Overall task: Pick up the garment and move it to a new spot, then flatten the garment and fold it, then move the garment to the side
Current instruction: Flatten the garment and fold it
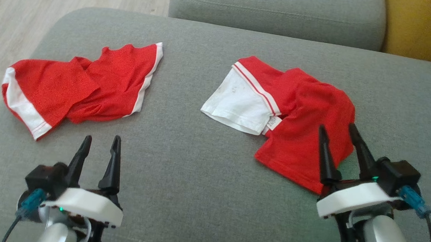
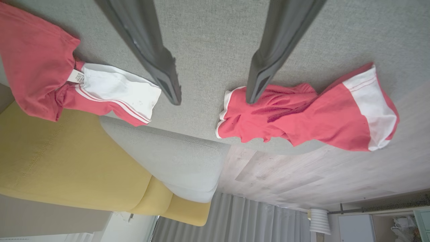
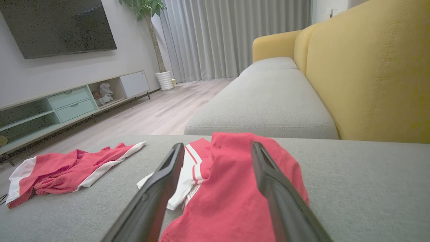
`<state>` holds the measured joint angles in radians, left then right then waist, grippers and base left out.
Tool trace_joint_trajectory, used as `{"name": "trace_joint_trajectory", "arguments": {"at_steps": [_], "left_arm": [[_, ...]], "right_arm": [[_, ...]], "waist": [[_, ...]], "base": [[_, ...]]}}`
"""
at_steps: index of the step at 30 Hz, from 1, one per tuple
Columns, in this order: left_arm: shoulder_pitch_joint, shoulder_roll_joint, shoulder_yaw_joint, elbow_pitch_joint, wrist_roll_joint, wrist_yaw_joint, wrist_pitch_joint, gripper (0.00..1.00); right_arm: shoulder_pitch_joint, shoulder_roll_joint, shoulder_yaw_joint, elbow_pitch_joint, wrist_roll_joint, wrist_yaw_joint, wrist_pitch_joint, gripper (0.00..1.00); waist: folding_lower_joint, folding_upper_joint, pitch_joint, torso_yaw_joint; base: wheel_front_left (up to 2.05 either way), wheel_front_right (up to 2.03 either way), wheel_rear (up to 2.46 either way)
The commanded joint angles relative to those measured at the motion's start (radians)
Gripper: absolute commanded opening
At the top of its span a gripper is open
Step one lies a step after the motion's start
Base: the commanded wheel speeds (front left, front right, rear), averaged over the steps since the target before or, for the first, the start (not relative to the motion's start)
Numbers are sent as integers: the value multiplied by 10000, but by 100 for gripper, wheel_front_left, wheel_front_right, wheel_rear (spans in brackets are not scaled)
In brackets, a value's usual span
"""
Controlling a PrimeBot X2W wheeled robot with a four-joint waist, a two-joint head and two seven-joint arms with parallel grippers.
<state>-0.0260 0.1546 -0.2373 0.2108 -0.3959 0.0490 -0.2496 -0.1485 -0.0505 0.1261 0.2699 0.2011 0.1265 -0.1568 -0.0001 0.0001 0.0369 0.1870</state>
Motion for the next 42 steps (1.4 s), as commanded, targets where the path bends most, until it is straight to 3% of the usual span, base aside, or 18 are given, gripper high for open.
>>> {"name": "trace_joint_trajectory", "arguments": {"at_steps": [1,11,30,31,32,33,42], "left_arm": [[-624,-10,515,-374,230,-166,-121,100],[-1003,-570,1026,-116,755,-808,-121,100],[-1553,-1038,1178,270,658,-1303,-122,100],[-1569,-1039,1161,284,619,-1299,-122,100],[-1582,-1040,1146,293,588,-1289,-122,100],[-1589,-1041,1140,301,568,-1277,-122,100],[-1487,-1043,1218,353,553,-1173,-122,100]], "right_arm": [[-280,3,389,-343,116,42,108,100],[-868,3,1962,759,-503,42,1342,100],[-2133,3,1204,3357,-1954,42,2254,100],[-2163,3,1226,3423,-1974,42,2252,50],[-2194,3,1233,3478,-1984,42,2229,13],[-2224,3,1250,3517,-2000,42,2196,0],[-2292,3,1856,2738,-1421,42,1448,0]], "waist": [[1,-1,34,161],[1,-1,512,751],[1,-1,1639,1773],[1,-1,1658,1781],[1,-1,1671,1779],[1,-1,1672,1766],[1,-1,1107,1174]], "base": [[0,0,0],[0,0,0],[0,0,0],[0,0,0],[0,0,0],[0,0,0],[0,0,0]]}}
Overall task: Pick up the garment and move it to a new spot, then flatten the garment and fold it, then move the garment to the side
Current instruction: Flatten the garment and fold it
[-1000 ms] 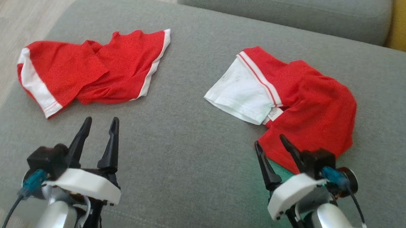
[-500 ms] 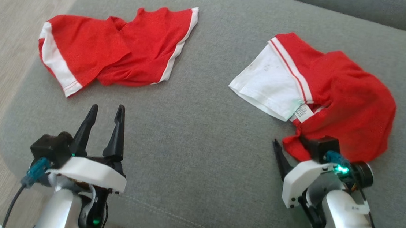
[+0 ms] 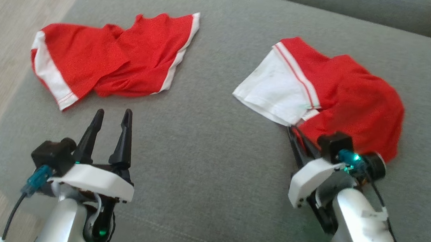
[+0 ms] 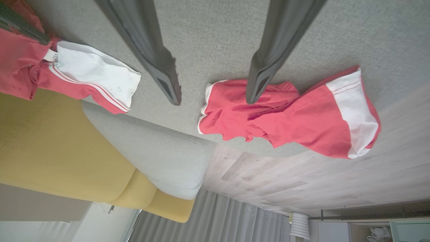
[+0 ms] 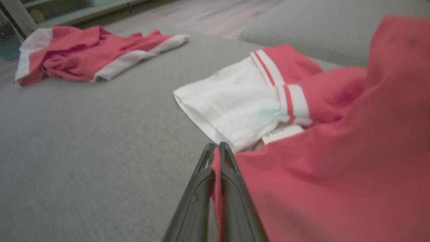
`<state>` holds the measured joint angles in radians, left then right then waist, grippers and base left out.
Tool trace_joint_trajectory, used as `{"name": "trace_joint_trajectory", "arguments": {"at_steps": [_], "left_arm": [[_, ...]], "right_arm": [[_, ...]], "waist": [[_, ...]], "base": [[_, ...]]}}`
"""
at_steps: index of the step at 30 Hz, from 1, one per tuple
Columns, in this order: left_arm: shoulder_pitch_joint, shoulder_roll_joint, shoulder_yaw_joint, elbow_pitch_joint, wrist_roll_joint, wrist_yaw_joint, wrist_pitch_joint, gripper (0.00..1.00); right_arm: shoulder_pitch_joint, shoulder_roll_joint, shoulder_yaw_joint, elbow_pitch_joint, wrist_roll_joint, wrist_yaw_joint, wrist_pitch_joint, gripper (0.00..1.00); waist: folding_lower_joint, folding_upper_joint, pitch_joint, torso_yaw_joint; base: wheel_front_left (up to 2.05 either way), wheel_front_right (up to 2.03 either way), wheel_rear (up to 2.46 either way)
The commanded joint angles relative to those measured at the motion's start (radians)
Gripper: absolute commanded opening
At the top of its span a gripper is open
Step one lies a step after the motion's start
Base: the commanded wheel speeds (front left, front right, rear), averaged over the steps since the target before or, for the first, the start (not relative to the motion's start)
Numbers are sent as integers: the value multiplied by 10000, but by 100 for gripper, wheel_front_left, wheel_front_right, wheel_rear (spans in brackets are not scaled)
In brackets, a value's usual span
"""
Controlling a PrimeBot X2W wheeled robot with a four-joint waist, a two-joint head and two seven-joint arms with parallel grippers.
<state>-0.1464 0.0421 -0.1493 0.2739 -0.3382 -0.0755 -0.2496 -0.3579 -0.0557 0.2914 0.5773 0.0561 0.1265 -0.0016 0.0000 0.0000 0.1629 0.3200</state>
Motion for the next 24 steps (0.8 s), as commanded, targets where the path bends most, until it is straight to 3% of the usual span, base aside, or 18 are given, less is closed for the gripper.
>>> {"name": "trace_joint_trajectory", "arguments": {"at_steps": [1,6,11,16,17,24], "left_arm": [[-260,83,348,-291,-15,79,-122,100],[-41,82,385,-353,-32,156,-122,100],[8,82,349,-445,-39,208,-122,100],[-95,82,236,-527,-100,174,-122,100],[-95,82,236,-527,-100,174,-122,100],[-218,82,126,-464,-296,150,-122,100]], "right_arm": [[-223,55,243,-599,115,42,-165,0],[-776,55,-471,-2272,305,42,129,0],[-2039,-233,-1931,-2805,-752,42,748,0],[-3584,-1498,-2828,-2328,-1274,42,1212,0],[-3584,-1498,-2828,-2328,-1274,42,1212,0],[-4941,-3156,-4280,-365,-2404,42,1918,0]], "waist": [[0,0,-231,-247],[0,0,-664,-816],[0,0,-719,-1035],[0,0,-466,-950],[0,0,-466,-950],[0,0,-21,-625]], "base": [[0,0,0],[0,0,0],[0,0,0],[0,0,0],[0,0,0],[0,0,0]]}}
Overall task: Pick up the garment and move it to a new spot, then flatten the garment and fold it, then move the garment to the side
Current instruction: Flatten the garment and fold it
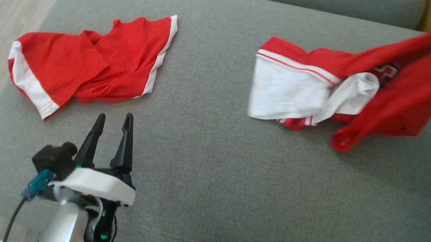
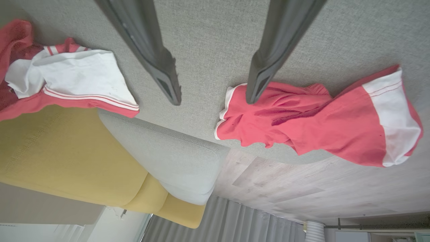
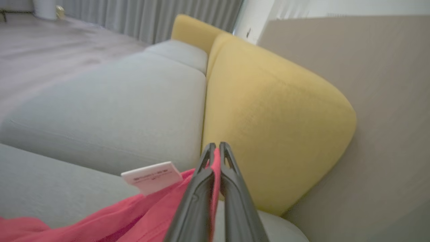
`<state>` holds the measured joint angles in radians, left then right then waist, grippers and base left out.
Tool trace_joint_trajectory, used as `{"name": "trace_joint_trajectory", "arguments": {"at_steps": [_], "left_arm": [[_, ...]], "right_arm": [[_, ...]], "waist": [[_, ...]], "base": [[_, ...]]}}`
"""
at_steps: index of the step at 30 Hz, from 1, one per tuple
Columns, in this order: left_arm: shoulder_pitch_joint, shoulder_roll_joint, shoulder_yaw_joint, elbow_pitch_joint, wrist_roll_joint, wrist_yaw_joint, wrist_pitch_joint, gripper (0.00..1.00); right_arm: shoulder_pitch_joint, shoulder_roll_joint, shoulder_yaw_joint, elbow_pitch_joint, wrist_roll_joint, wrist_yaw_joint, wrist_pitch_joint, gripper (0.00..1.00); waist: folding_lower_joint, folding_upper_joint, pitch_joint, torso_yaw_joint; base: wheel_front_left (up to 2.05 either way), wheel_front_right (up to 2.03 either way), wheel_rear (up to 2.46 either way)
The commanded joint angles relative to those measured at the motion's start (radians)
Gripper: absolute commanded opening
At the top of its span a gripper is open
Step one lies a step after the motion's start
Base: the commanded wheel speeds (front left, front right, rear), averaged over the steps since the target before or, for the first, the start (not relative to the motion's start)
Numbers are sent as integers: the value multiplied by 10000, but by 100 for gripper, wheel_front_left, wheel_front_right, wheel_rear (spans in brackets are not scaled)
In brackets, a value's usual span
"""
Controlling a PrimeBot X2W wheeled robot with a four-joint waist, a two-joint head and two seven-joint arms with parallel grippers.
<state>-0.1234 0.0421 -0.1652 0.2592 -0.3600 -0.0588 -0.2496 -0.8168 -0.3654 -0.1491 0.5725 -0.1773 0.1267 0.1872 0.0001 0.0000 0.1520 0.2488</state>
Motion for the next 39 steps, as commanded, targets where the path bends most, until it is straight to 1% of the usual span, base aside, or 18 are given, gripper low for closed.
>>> {"name": "trace_joint_trajectory", "arguments": {"at_steps": [1,2,3,4,7,9,13,18,22,26,30,36,37,39], "left_arm": [[-472,82,291,-310,-92,-17,-122,100],[-488,82,297,-305,-98,-17,-122,100],[-507,82,303,-302,-97,-20,-122,100],[-526,82,308,-299,-94,-27,-122,100],[-595,82,305,-276,-81,-42,-122,100],[-637,82,285,-262,-74,-35,-122,100],[-639,82,324,-249,-12,-17,-122,100],[-511,82,458,-265,87,-18,-122,100],[-363,82,448,-313,80,-8,-122,100],[-170,82,434,-401,41,66,-122,100],[21,82,418,-505,38,108,-122,100],[182,82,192,-541,61,106,-122,100],[182,82,192,-541,61,106,-122,100],[211,82,129,-548,55,110,-122,100]], "right_arm": [[-416,-159,-52,-40,-314,40,140,0],[-471,-201,-256,203,-530,40,226,0],[-515,-184,-415,415,-711,40,268,81],[-548,-138,-566,610,-864,40,289,100],[-553,38,-852,1037,-1384,40,255,100],[-521,275,-943,1207,-1626,40,132,100],[-458,848,-868,1424,-1674,40,-544,100],[-76,1772,-528,1394,-1188,40,-1652,100],[605,2468,46,1136,-498,40,-2373,100],[1712,2924,944,585,430,40,-2874,100],[3049,3106,1802,-368,1307,40,-3059,100],[5203,3147,2612,-1883,2510,40,-2770,100],[5203,3147,2612,-1883,2510,40,-2770,100],[5757,3148,2808,-2255,2778,40,-2621,100]], "waist": [[-1,0,125,117],[-1,0,169,140],[-1,0,212,155],[-1,0,252,164],[-1,0,333,142],[-1,0,331,86],[-1,0,182,-140],[-1,0,-210,-590],[-1,0,-554,-984],[-1,0,-898,-1369],[-1,0,-1074,-1700],[-1,0,-1081,-1928],[-1,0,-1081,-1928],[-1,0,-1037,-1971]], "base": [[0,0,0],[0,0,0],[0,0,0],[0,0,0],[0,0,0],[0,0,0],[0,0,0],[0,0,0],[0,0,0],[0,0,0],[0,0,0],[0,0,0],[0,0,0],[0,0,0]]}}
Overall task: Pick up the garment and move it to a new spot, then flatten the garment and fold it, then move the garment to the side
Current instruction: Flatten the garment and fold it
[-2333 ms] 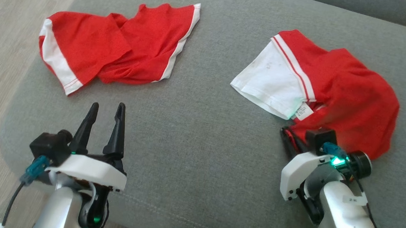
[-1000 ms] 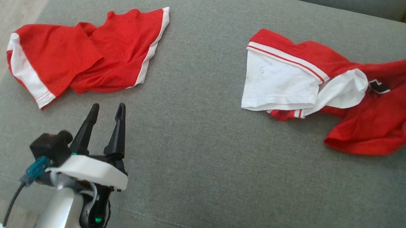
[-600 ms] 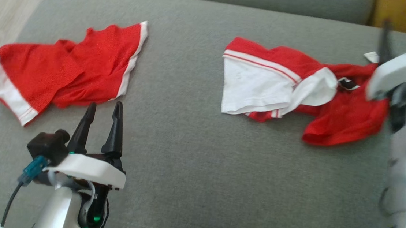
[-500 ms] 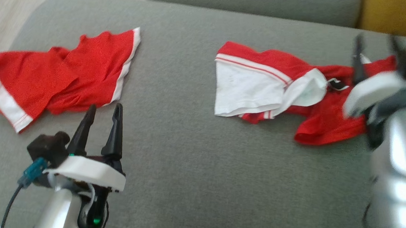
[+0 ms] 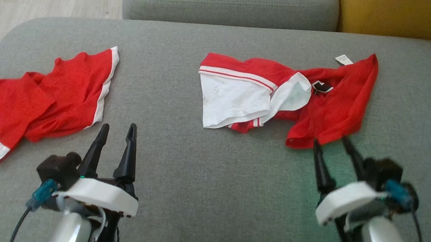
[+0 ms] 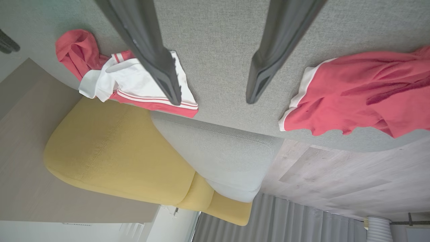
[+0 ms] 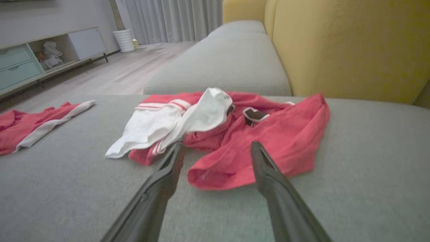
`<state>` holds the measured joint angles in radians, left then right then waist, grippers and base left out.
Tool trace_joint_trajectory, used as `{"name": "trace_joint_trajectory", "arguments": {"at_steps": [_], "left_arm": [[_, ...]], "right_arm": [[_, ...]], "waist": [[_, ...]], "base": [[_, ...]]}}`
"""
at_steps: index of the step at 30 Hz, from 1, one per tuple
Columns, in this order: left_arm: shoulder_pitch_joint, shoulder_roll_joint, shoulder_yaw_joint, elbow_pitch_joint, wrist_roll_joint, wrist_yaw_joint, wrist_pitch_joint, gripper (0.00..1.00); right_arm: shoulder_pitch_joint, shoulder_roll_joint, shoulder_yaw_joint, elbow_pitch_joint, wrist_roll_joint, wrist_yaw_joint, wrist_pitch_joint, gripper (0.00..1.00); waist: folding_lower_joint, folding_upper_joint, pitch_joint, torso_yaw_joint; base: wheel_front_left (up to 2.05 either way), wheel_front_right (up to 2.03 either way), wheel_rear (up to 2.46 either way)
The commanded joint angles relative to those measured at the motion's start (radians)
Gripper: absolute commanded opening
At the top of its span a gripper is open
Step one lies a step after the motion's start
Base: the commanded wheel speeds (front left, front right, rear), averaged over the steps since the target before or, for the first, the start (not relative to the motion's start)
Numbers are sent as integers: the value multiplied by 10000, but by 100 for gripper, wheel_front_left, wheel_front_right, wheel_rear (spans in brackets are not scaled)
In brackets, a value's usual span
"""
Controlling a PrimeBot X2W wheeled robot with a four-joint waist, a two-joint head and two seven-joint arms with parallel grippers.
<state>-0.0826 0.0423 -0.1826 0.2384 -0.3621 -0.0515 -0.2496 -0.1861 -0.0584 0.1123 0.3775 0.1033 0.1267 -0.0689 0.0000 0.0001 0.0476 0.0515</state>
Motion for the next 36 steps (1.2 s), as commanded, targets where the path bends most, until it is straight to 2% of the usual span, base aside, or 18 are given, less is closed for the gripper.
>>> {"name": "trace_joint_trajectory", "arguments": {"at_steps": [1,7,13,20,24,30,34,35,36], "left_arm": [[-188,80,288,-348,69,38,-122,100],[-229,80,214,-344,87,-4,-122,100],[-400,80,104,-279,14,-18,-122,100],[-575,80,26,-219,-62,-33,-122,100],[-703,79,-2,-196,-110,-41,-122,100],[-837,79,-45,-171,-153,-67,-122,100],[-886,79,-40,-181,-177,-76,-122,100],[-893,79,-40,-179,-177,-76,-122,100],[-903,79,-38,-176,-177,-76,-122,100]], "right_arm": [[-349,78,253,-457,44,40,-4,100],[43,80,323,-1060,-39,40,331,100],[-114,80,281,-916,96,40,930,100],[-647,81,235,81,786,40,1546,100],[-1040,81,168,720,1194,40,1539,100],[-1587,81,149,1661,1045,40,1301,100],[-1993,81,61,2420,483,40,1084,100],[-2063,81,6,2559,333,40,1042,83],[-2129,81,-45,2683,244,40,988,32]], "waist": [[0,-1,34,-18],[0,-1,188,12],[0,-1,425,301],[0,-1,810,755],[0,-1,1011,987],[0,-1,1225,1213],[0,-1,1328,1265],[0,-1,1340,1265],[0,-1,1348,1258]], "base": [[0,0,0],[0,0,0],[0,0,0],[0,0,0],[0,0,0],[0,0,0],[0,0,0],[0,0,0],[0,0,0]]}}
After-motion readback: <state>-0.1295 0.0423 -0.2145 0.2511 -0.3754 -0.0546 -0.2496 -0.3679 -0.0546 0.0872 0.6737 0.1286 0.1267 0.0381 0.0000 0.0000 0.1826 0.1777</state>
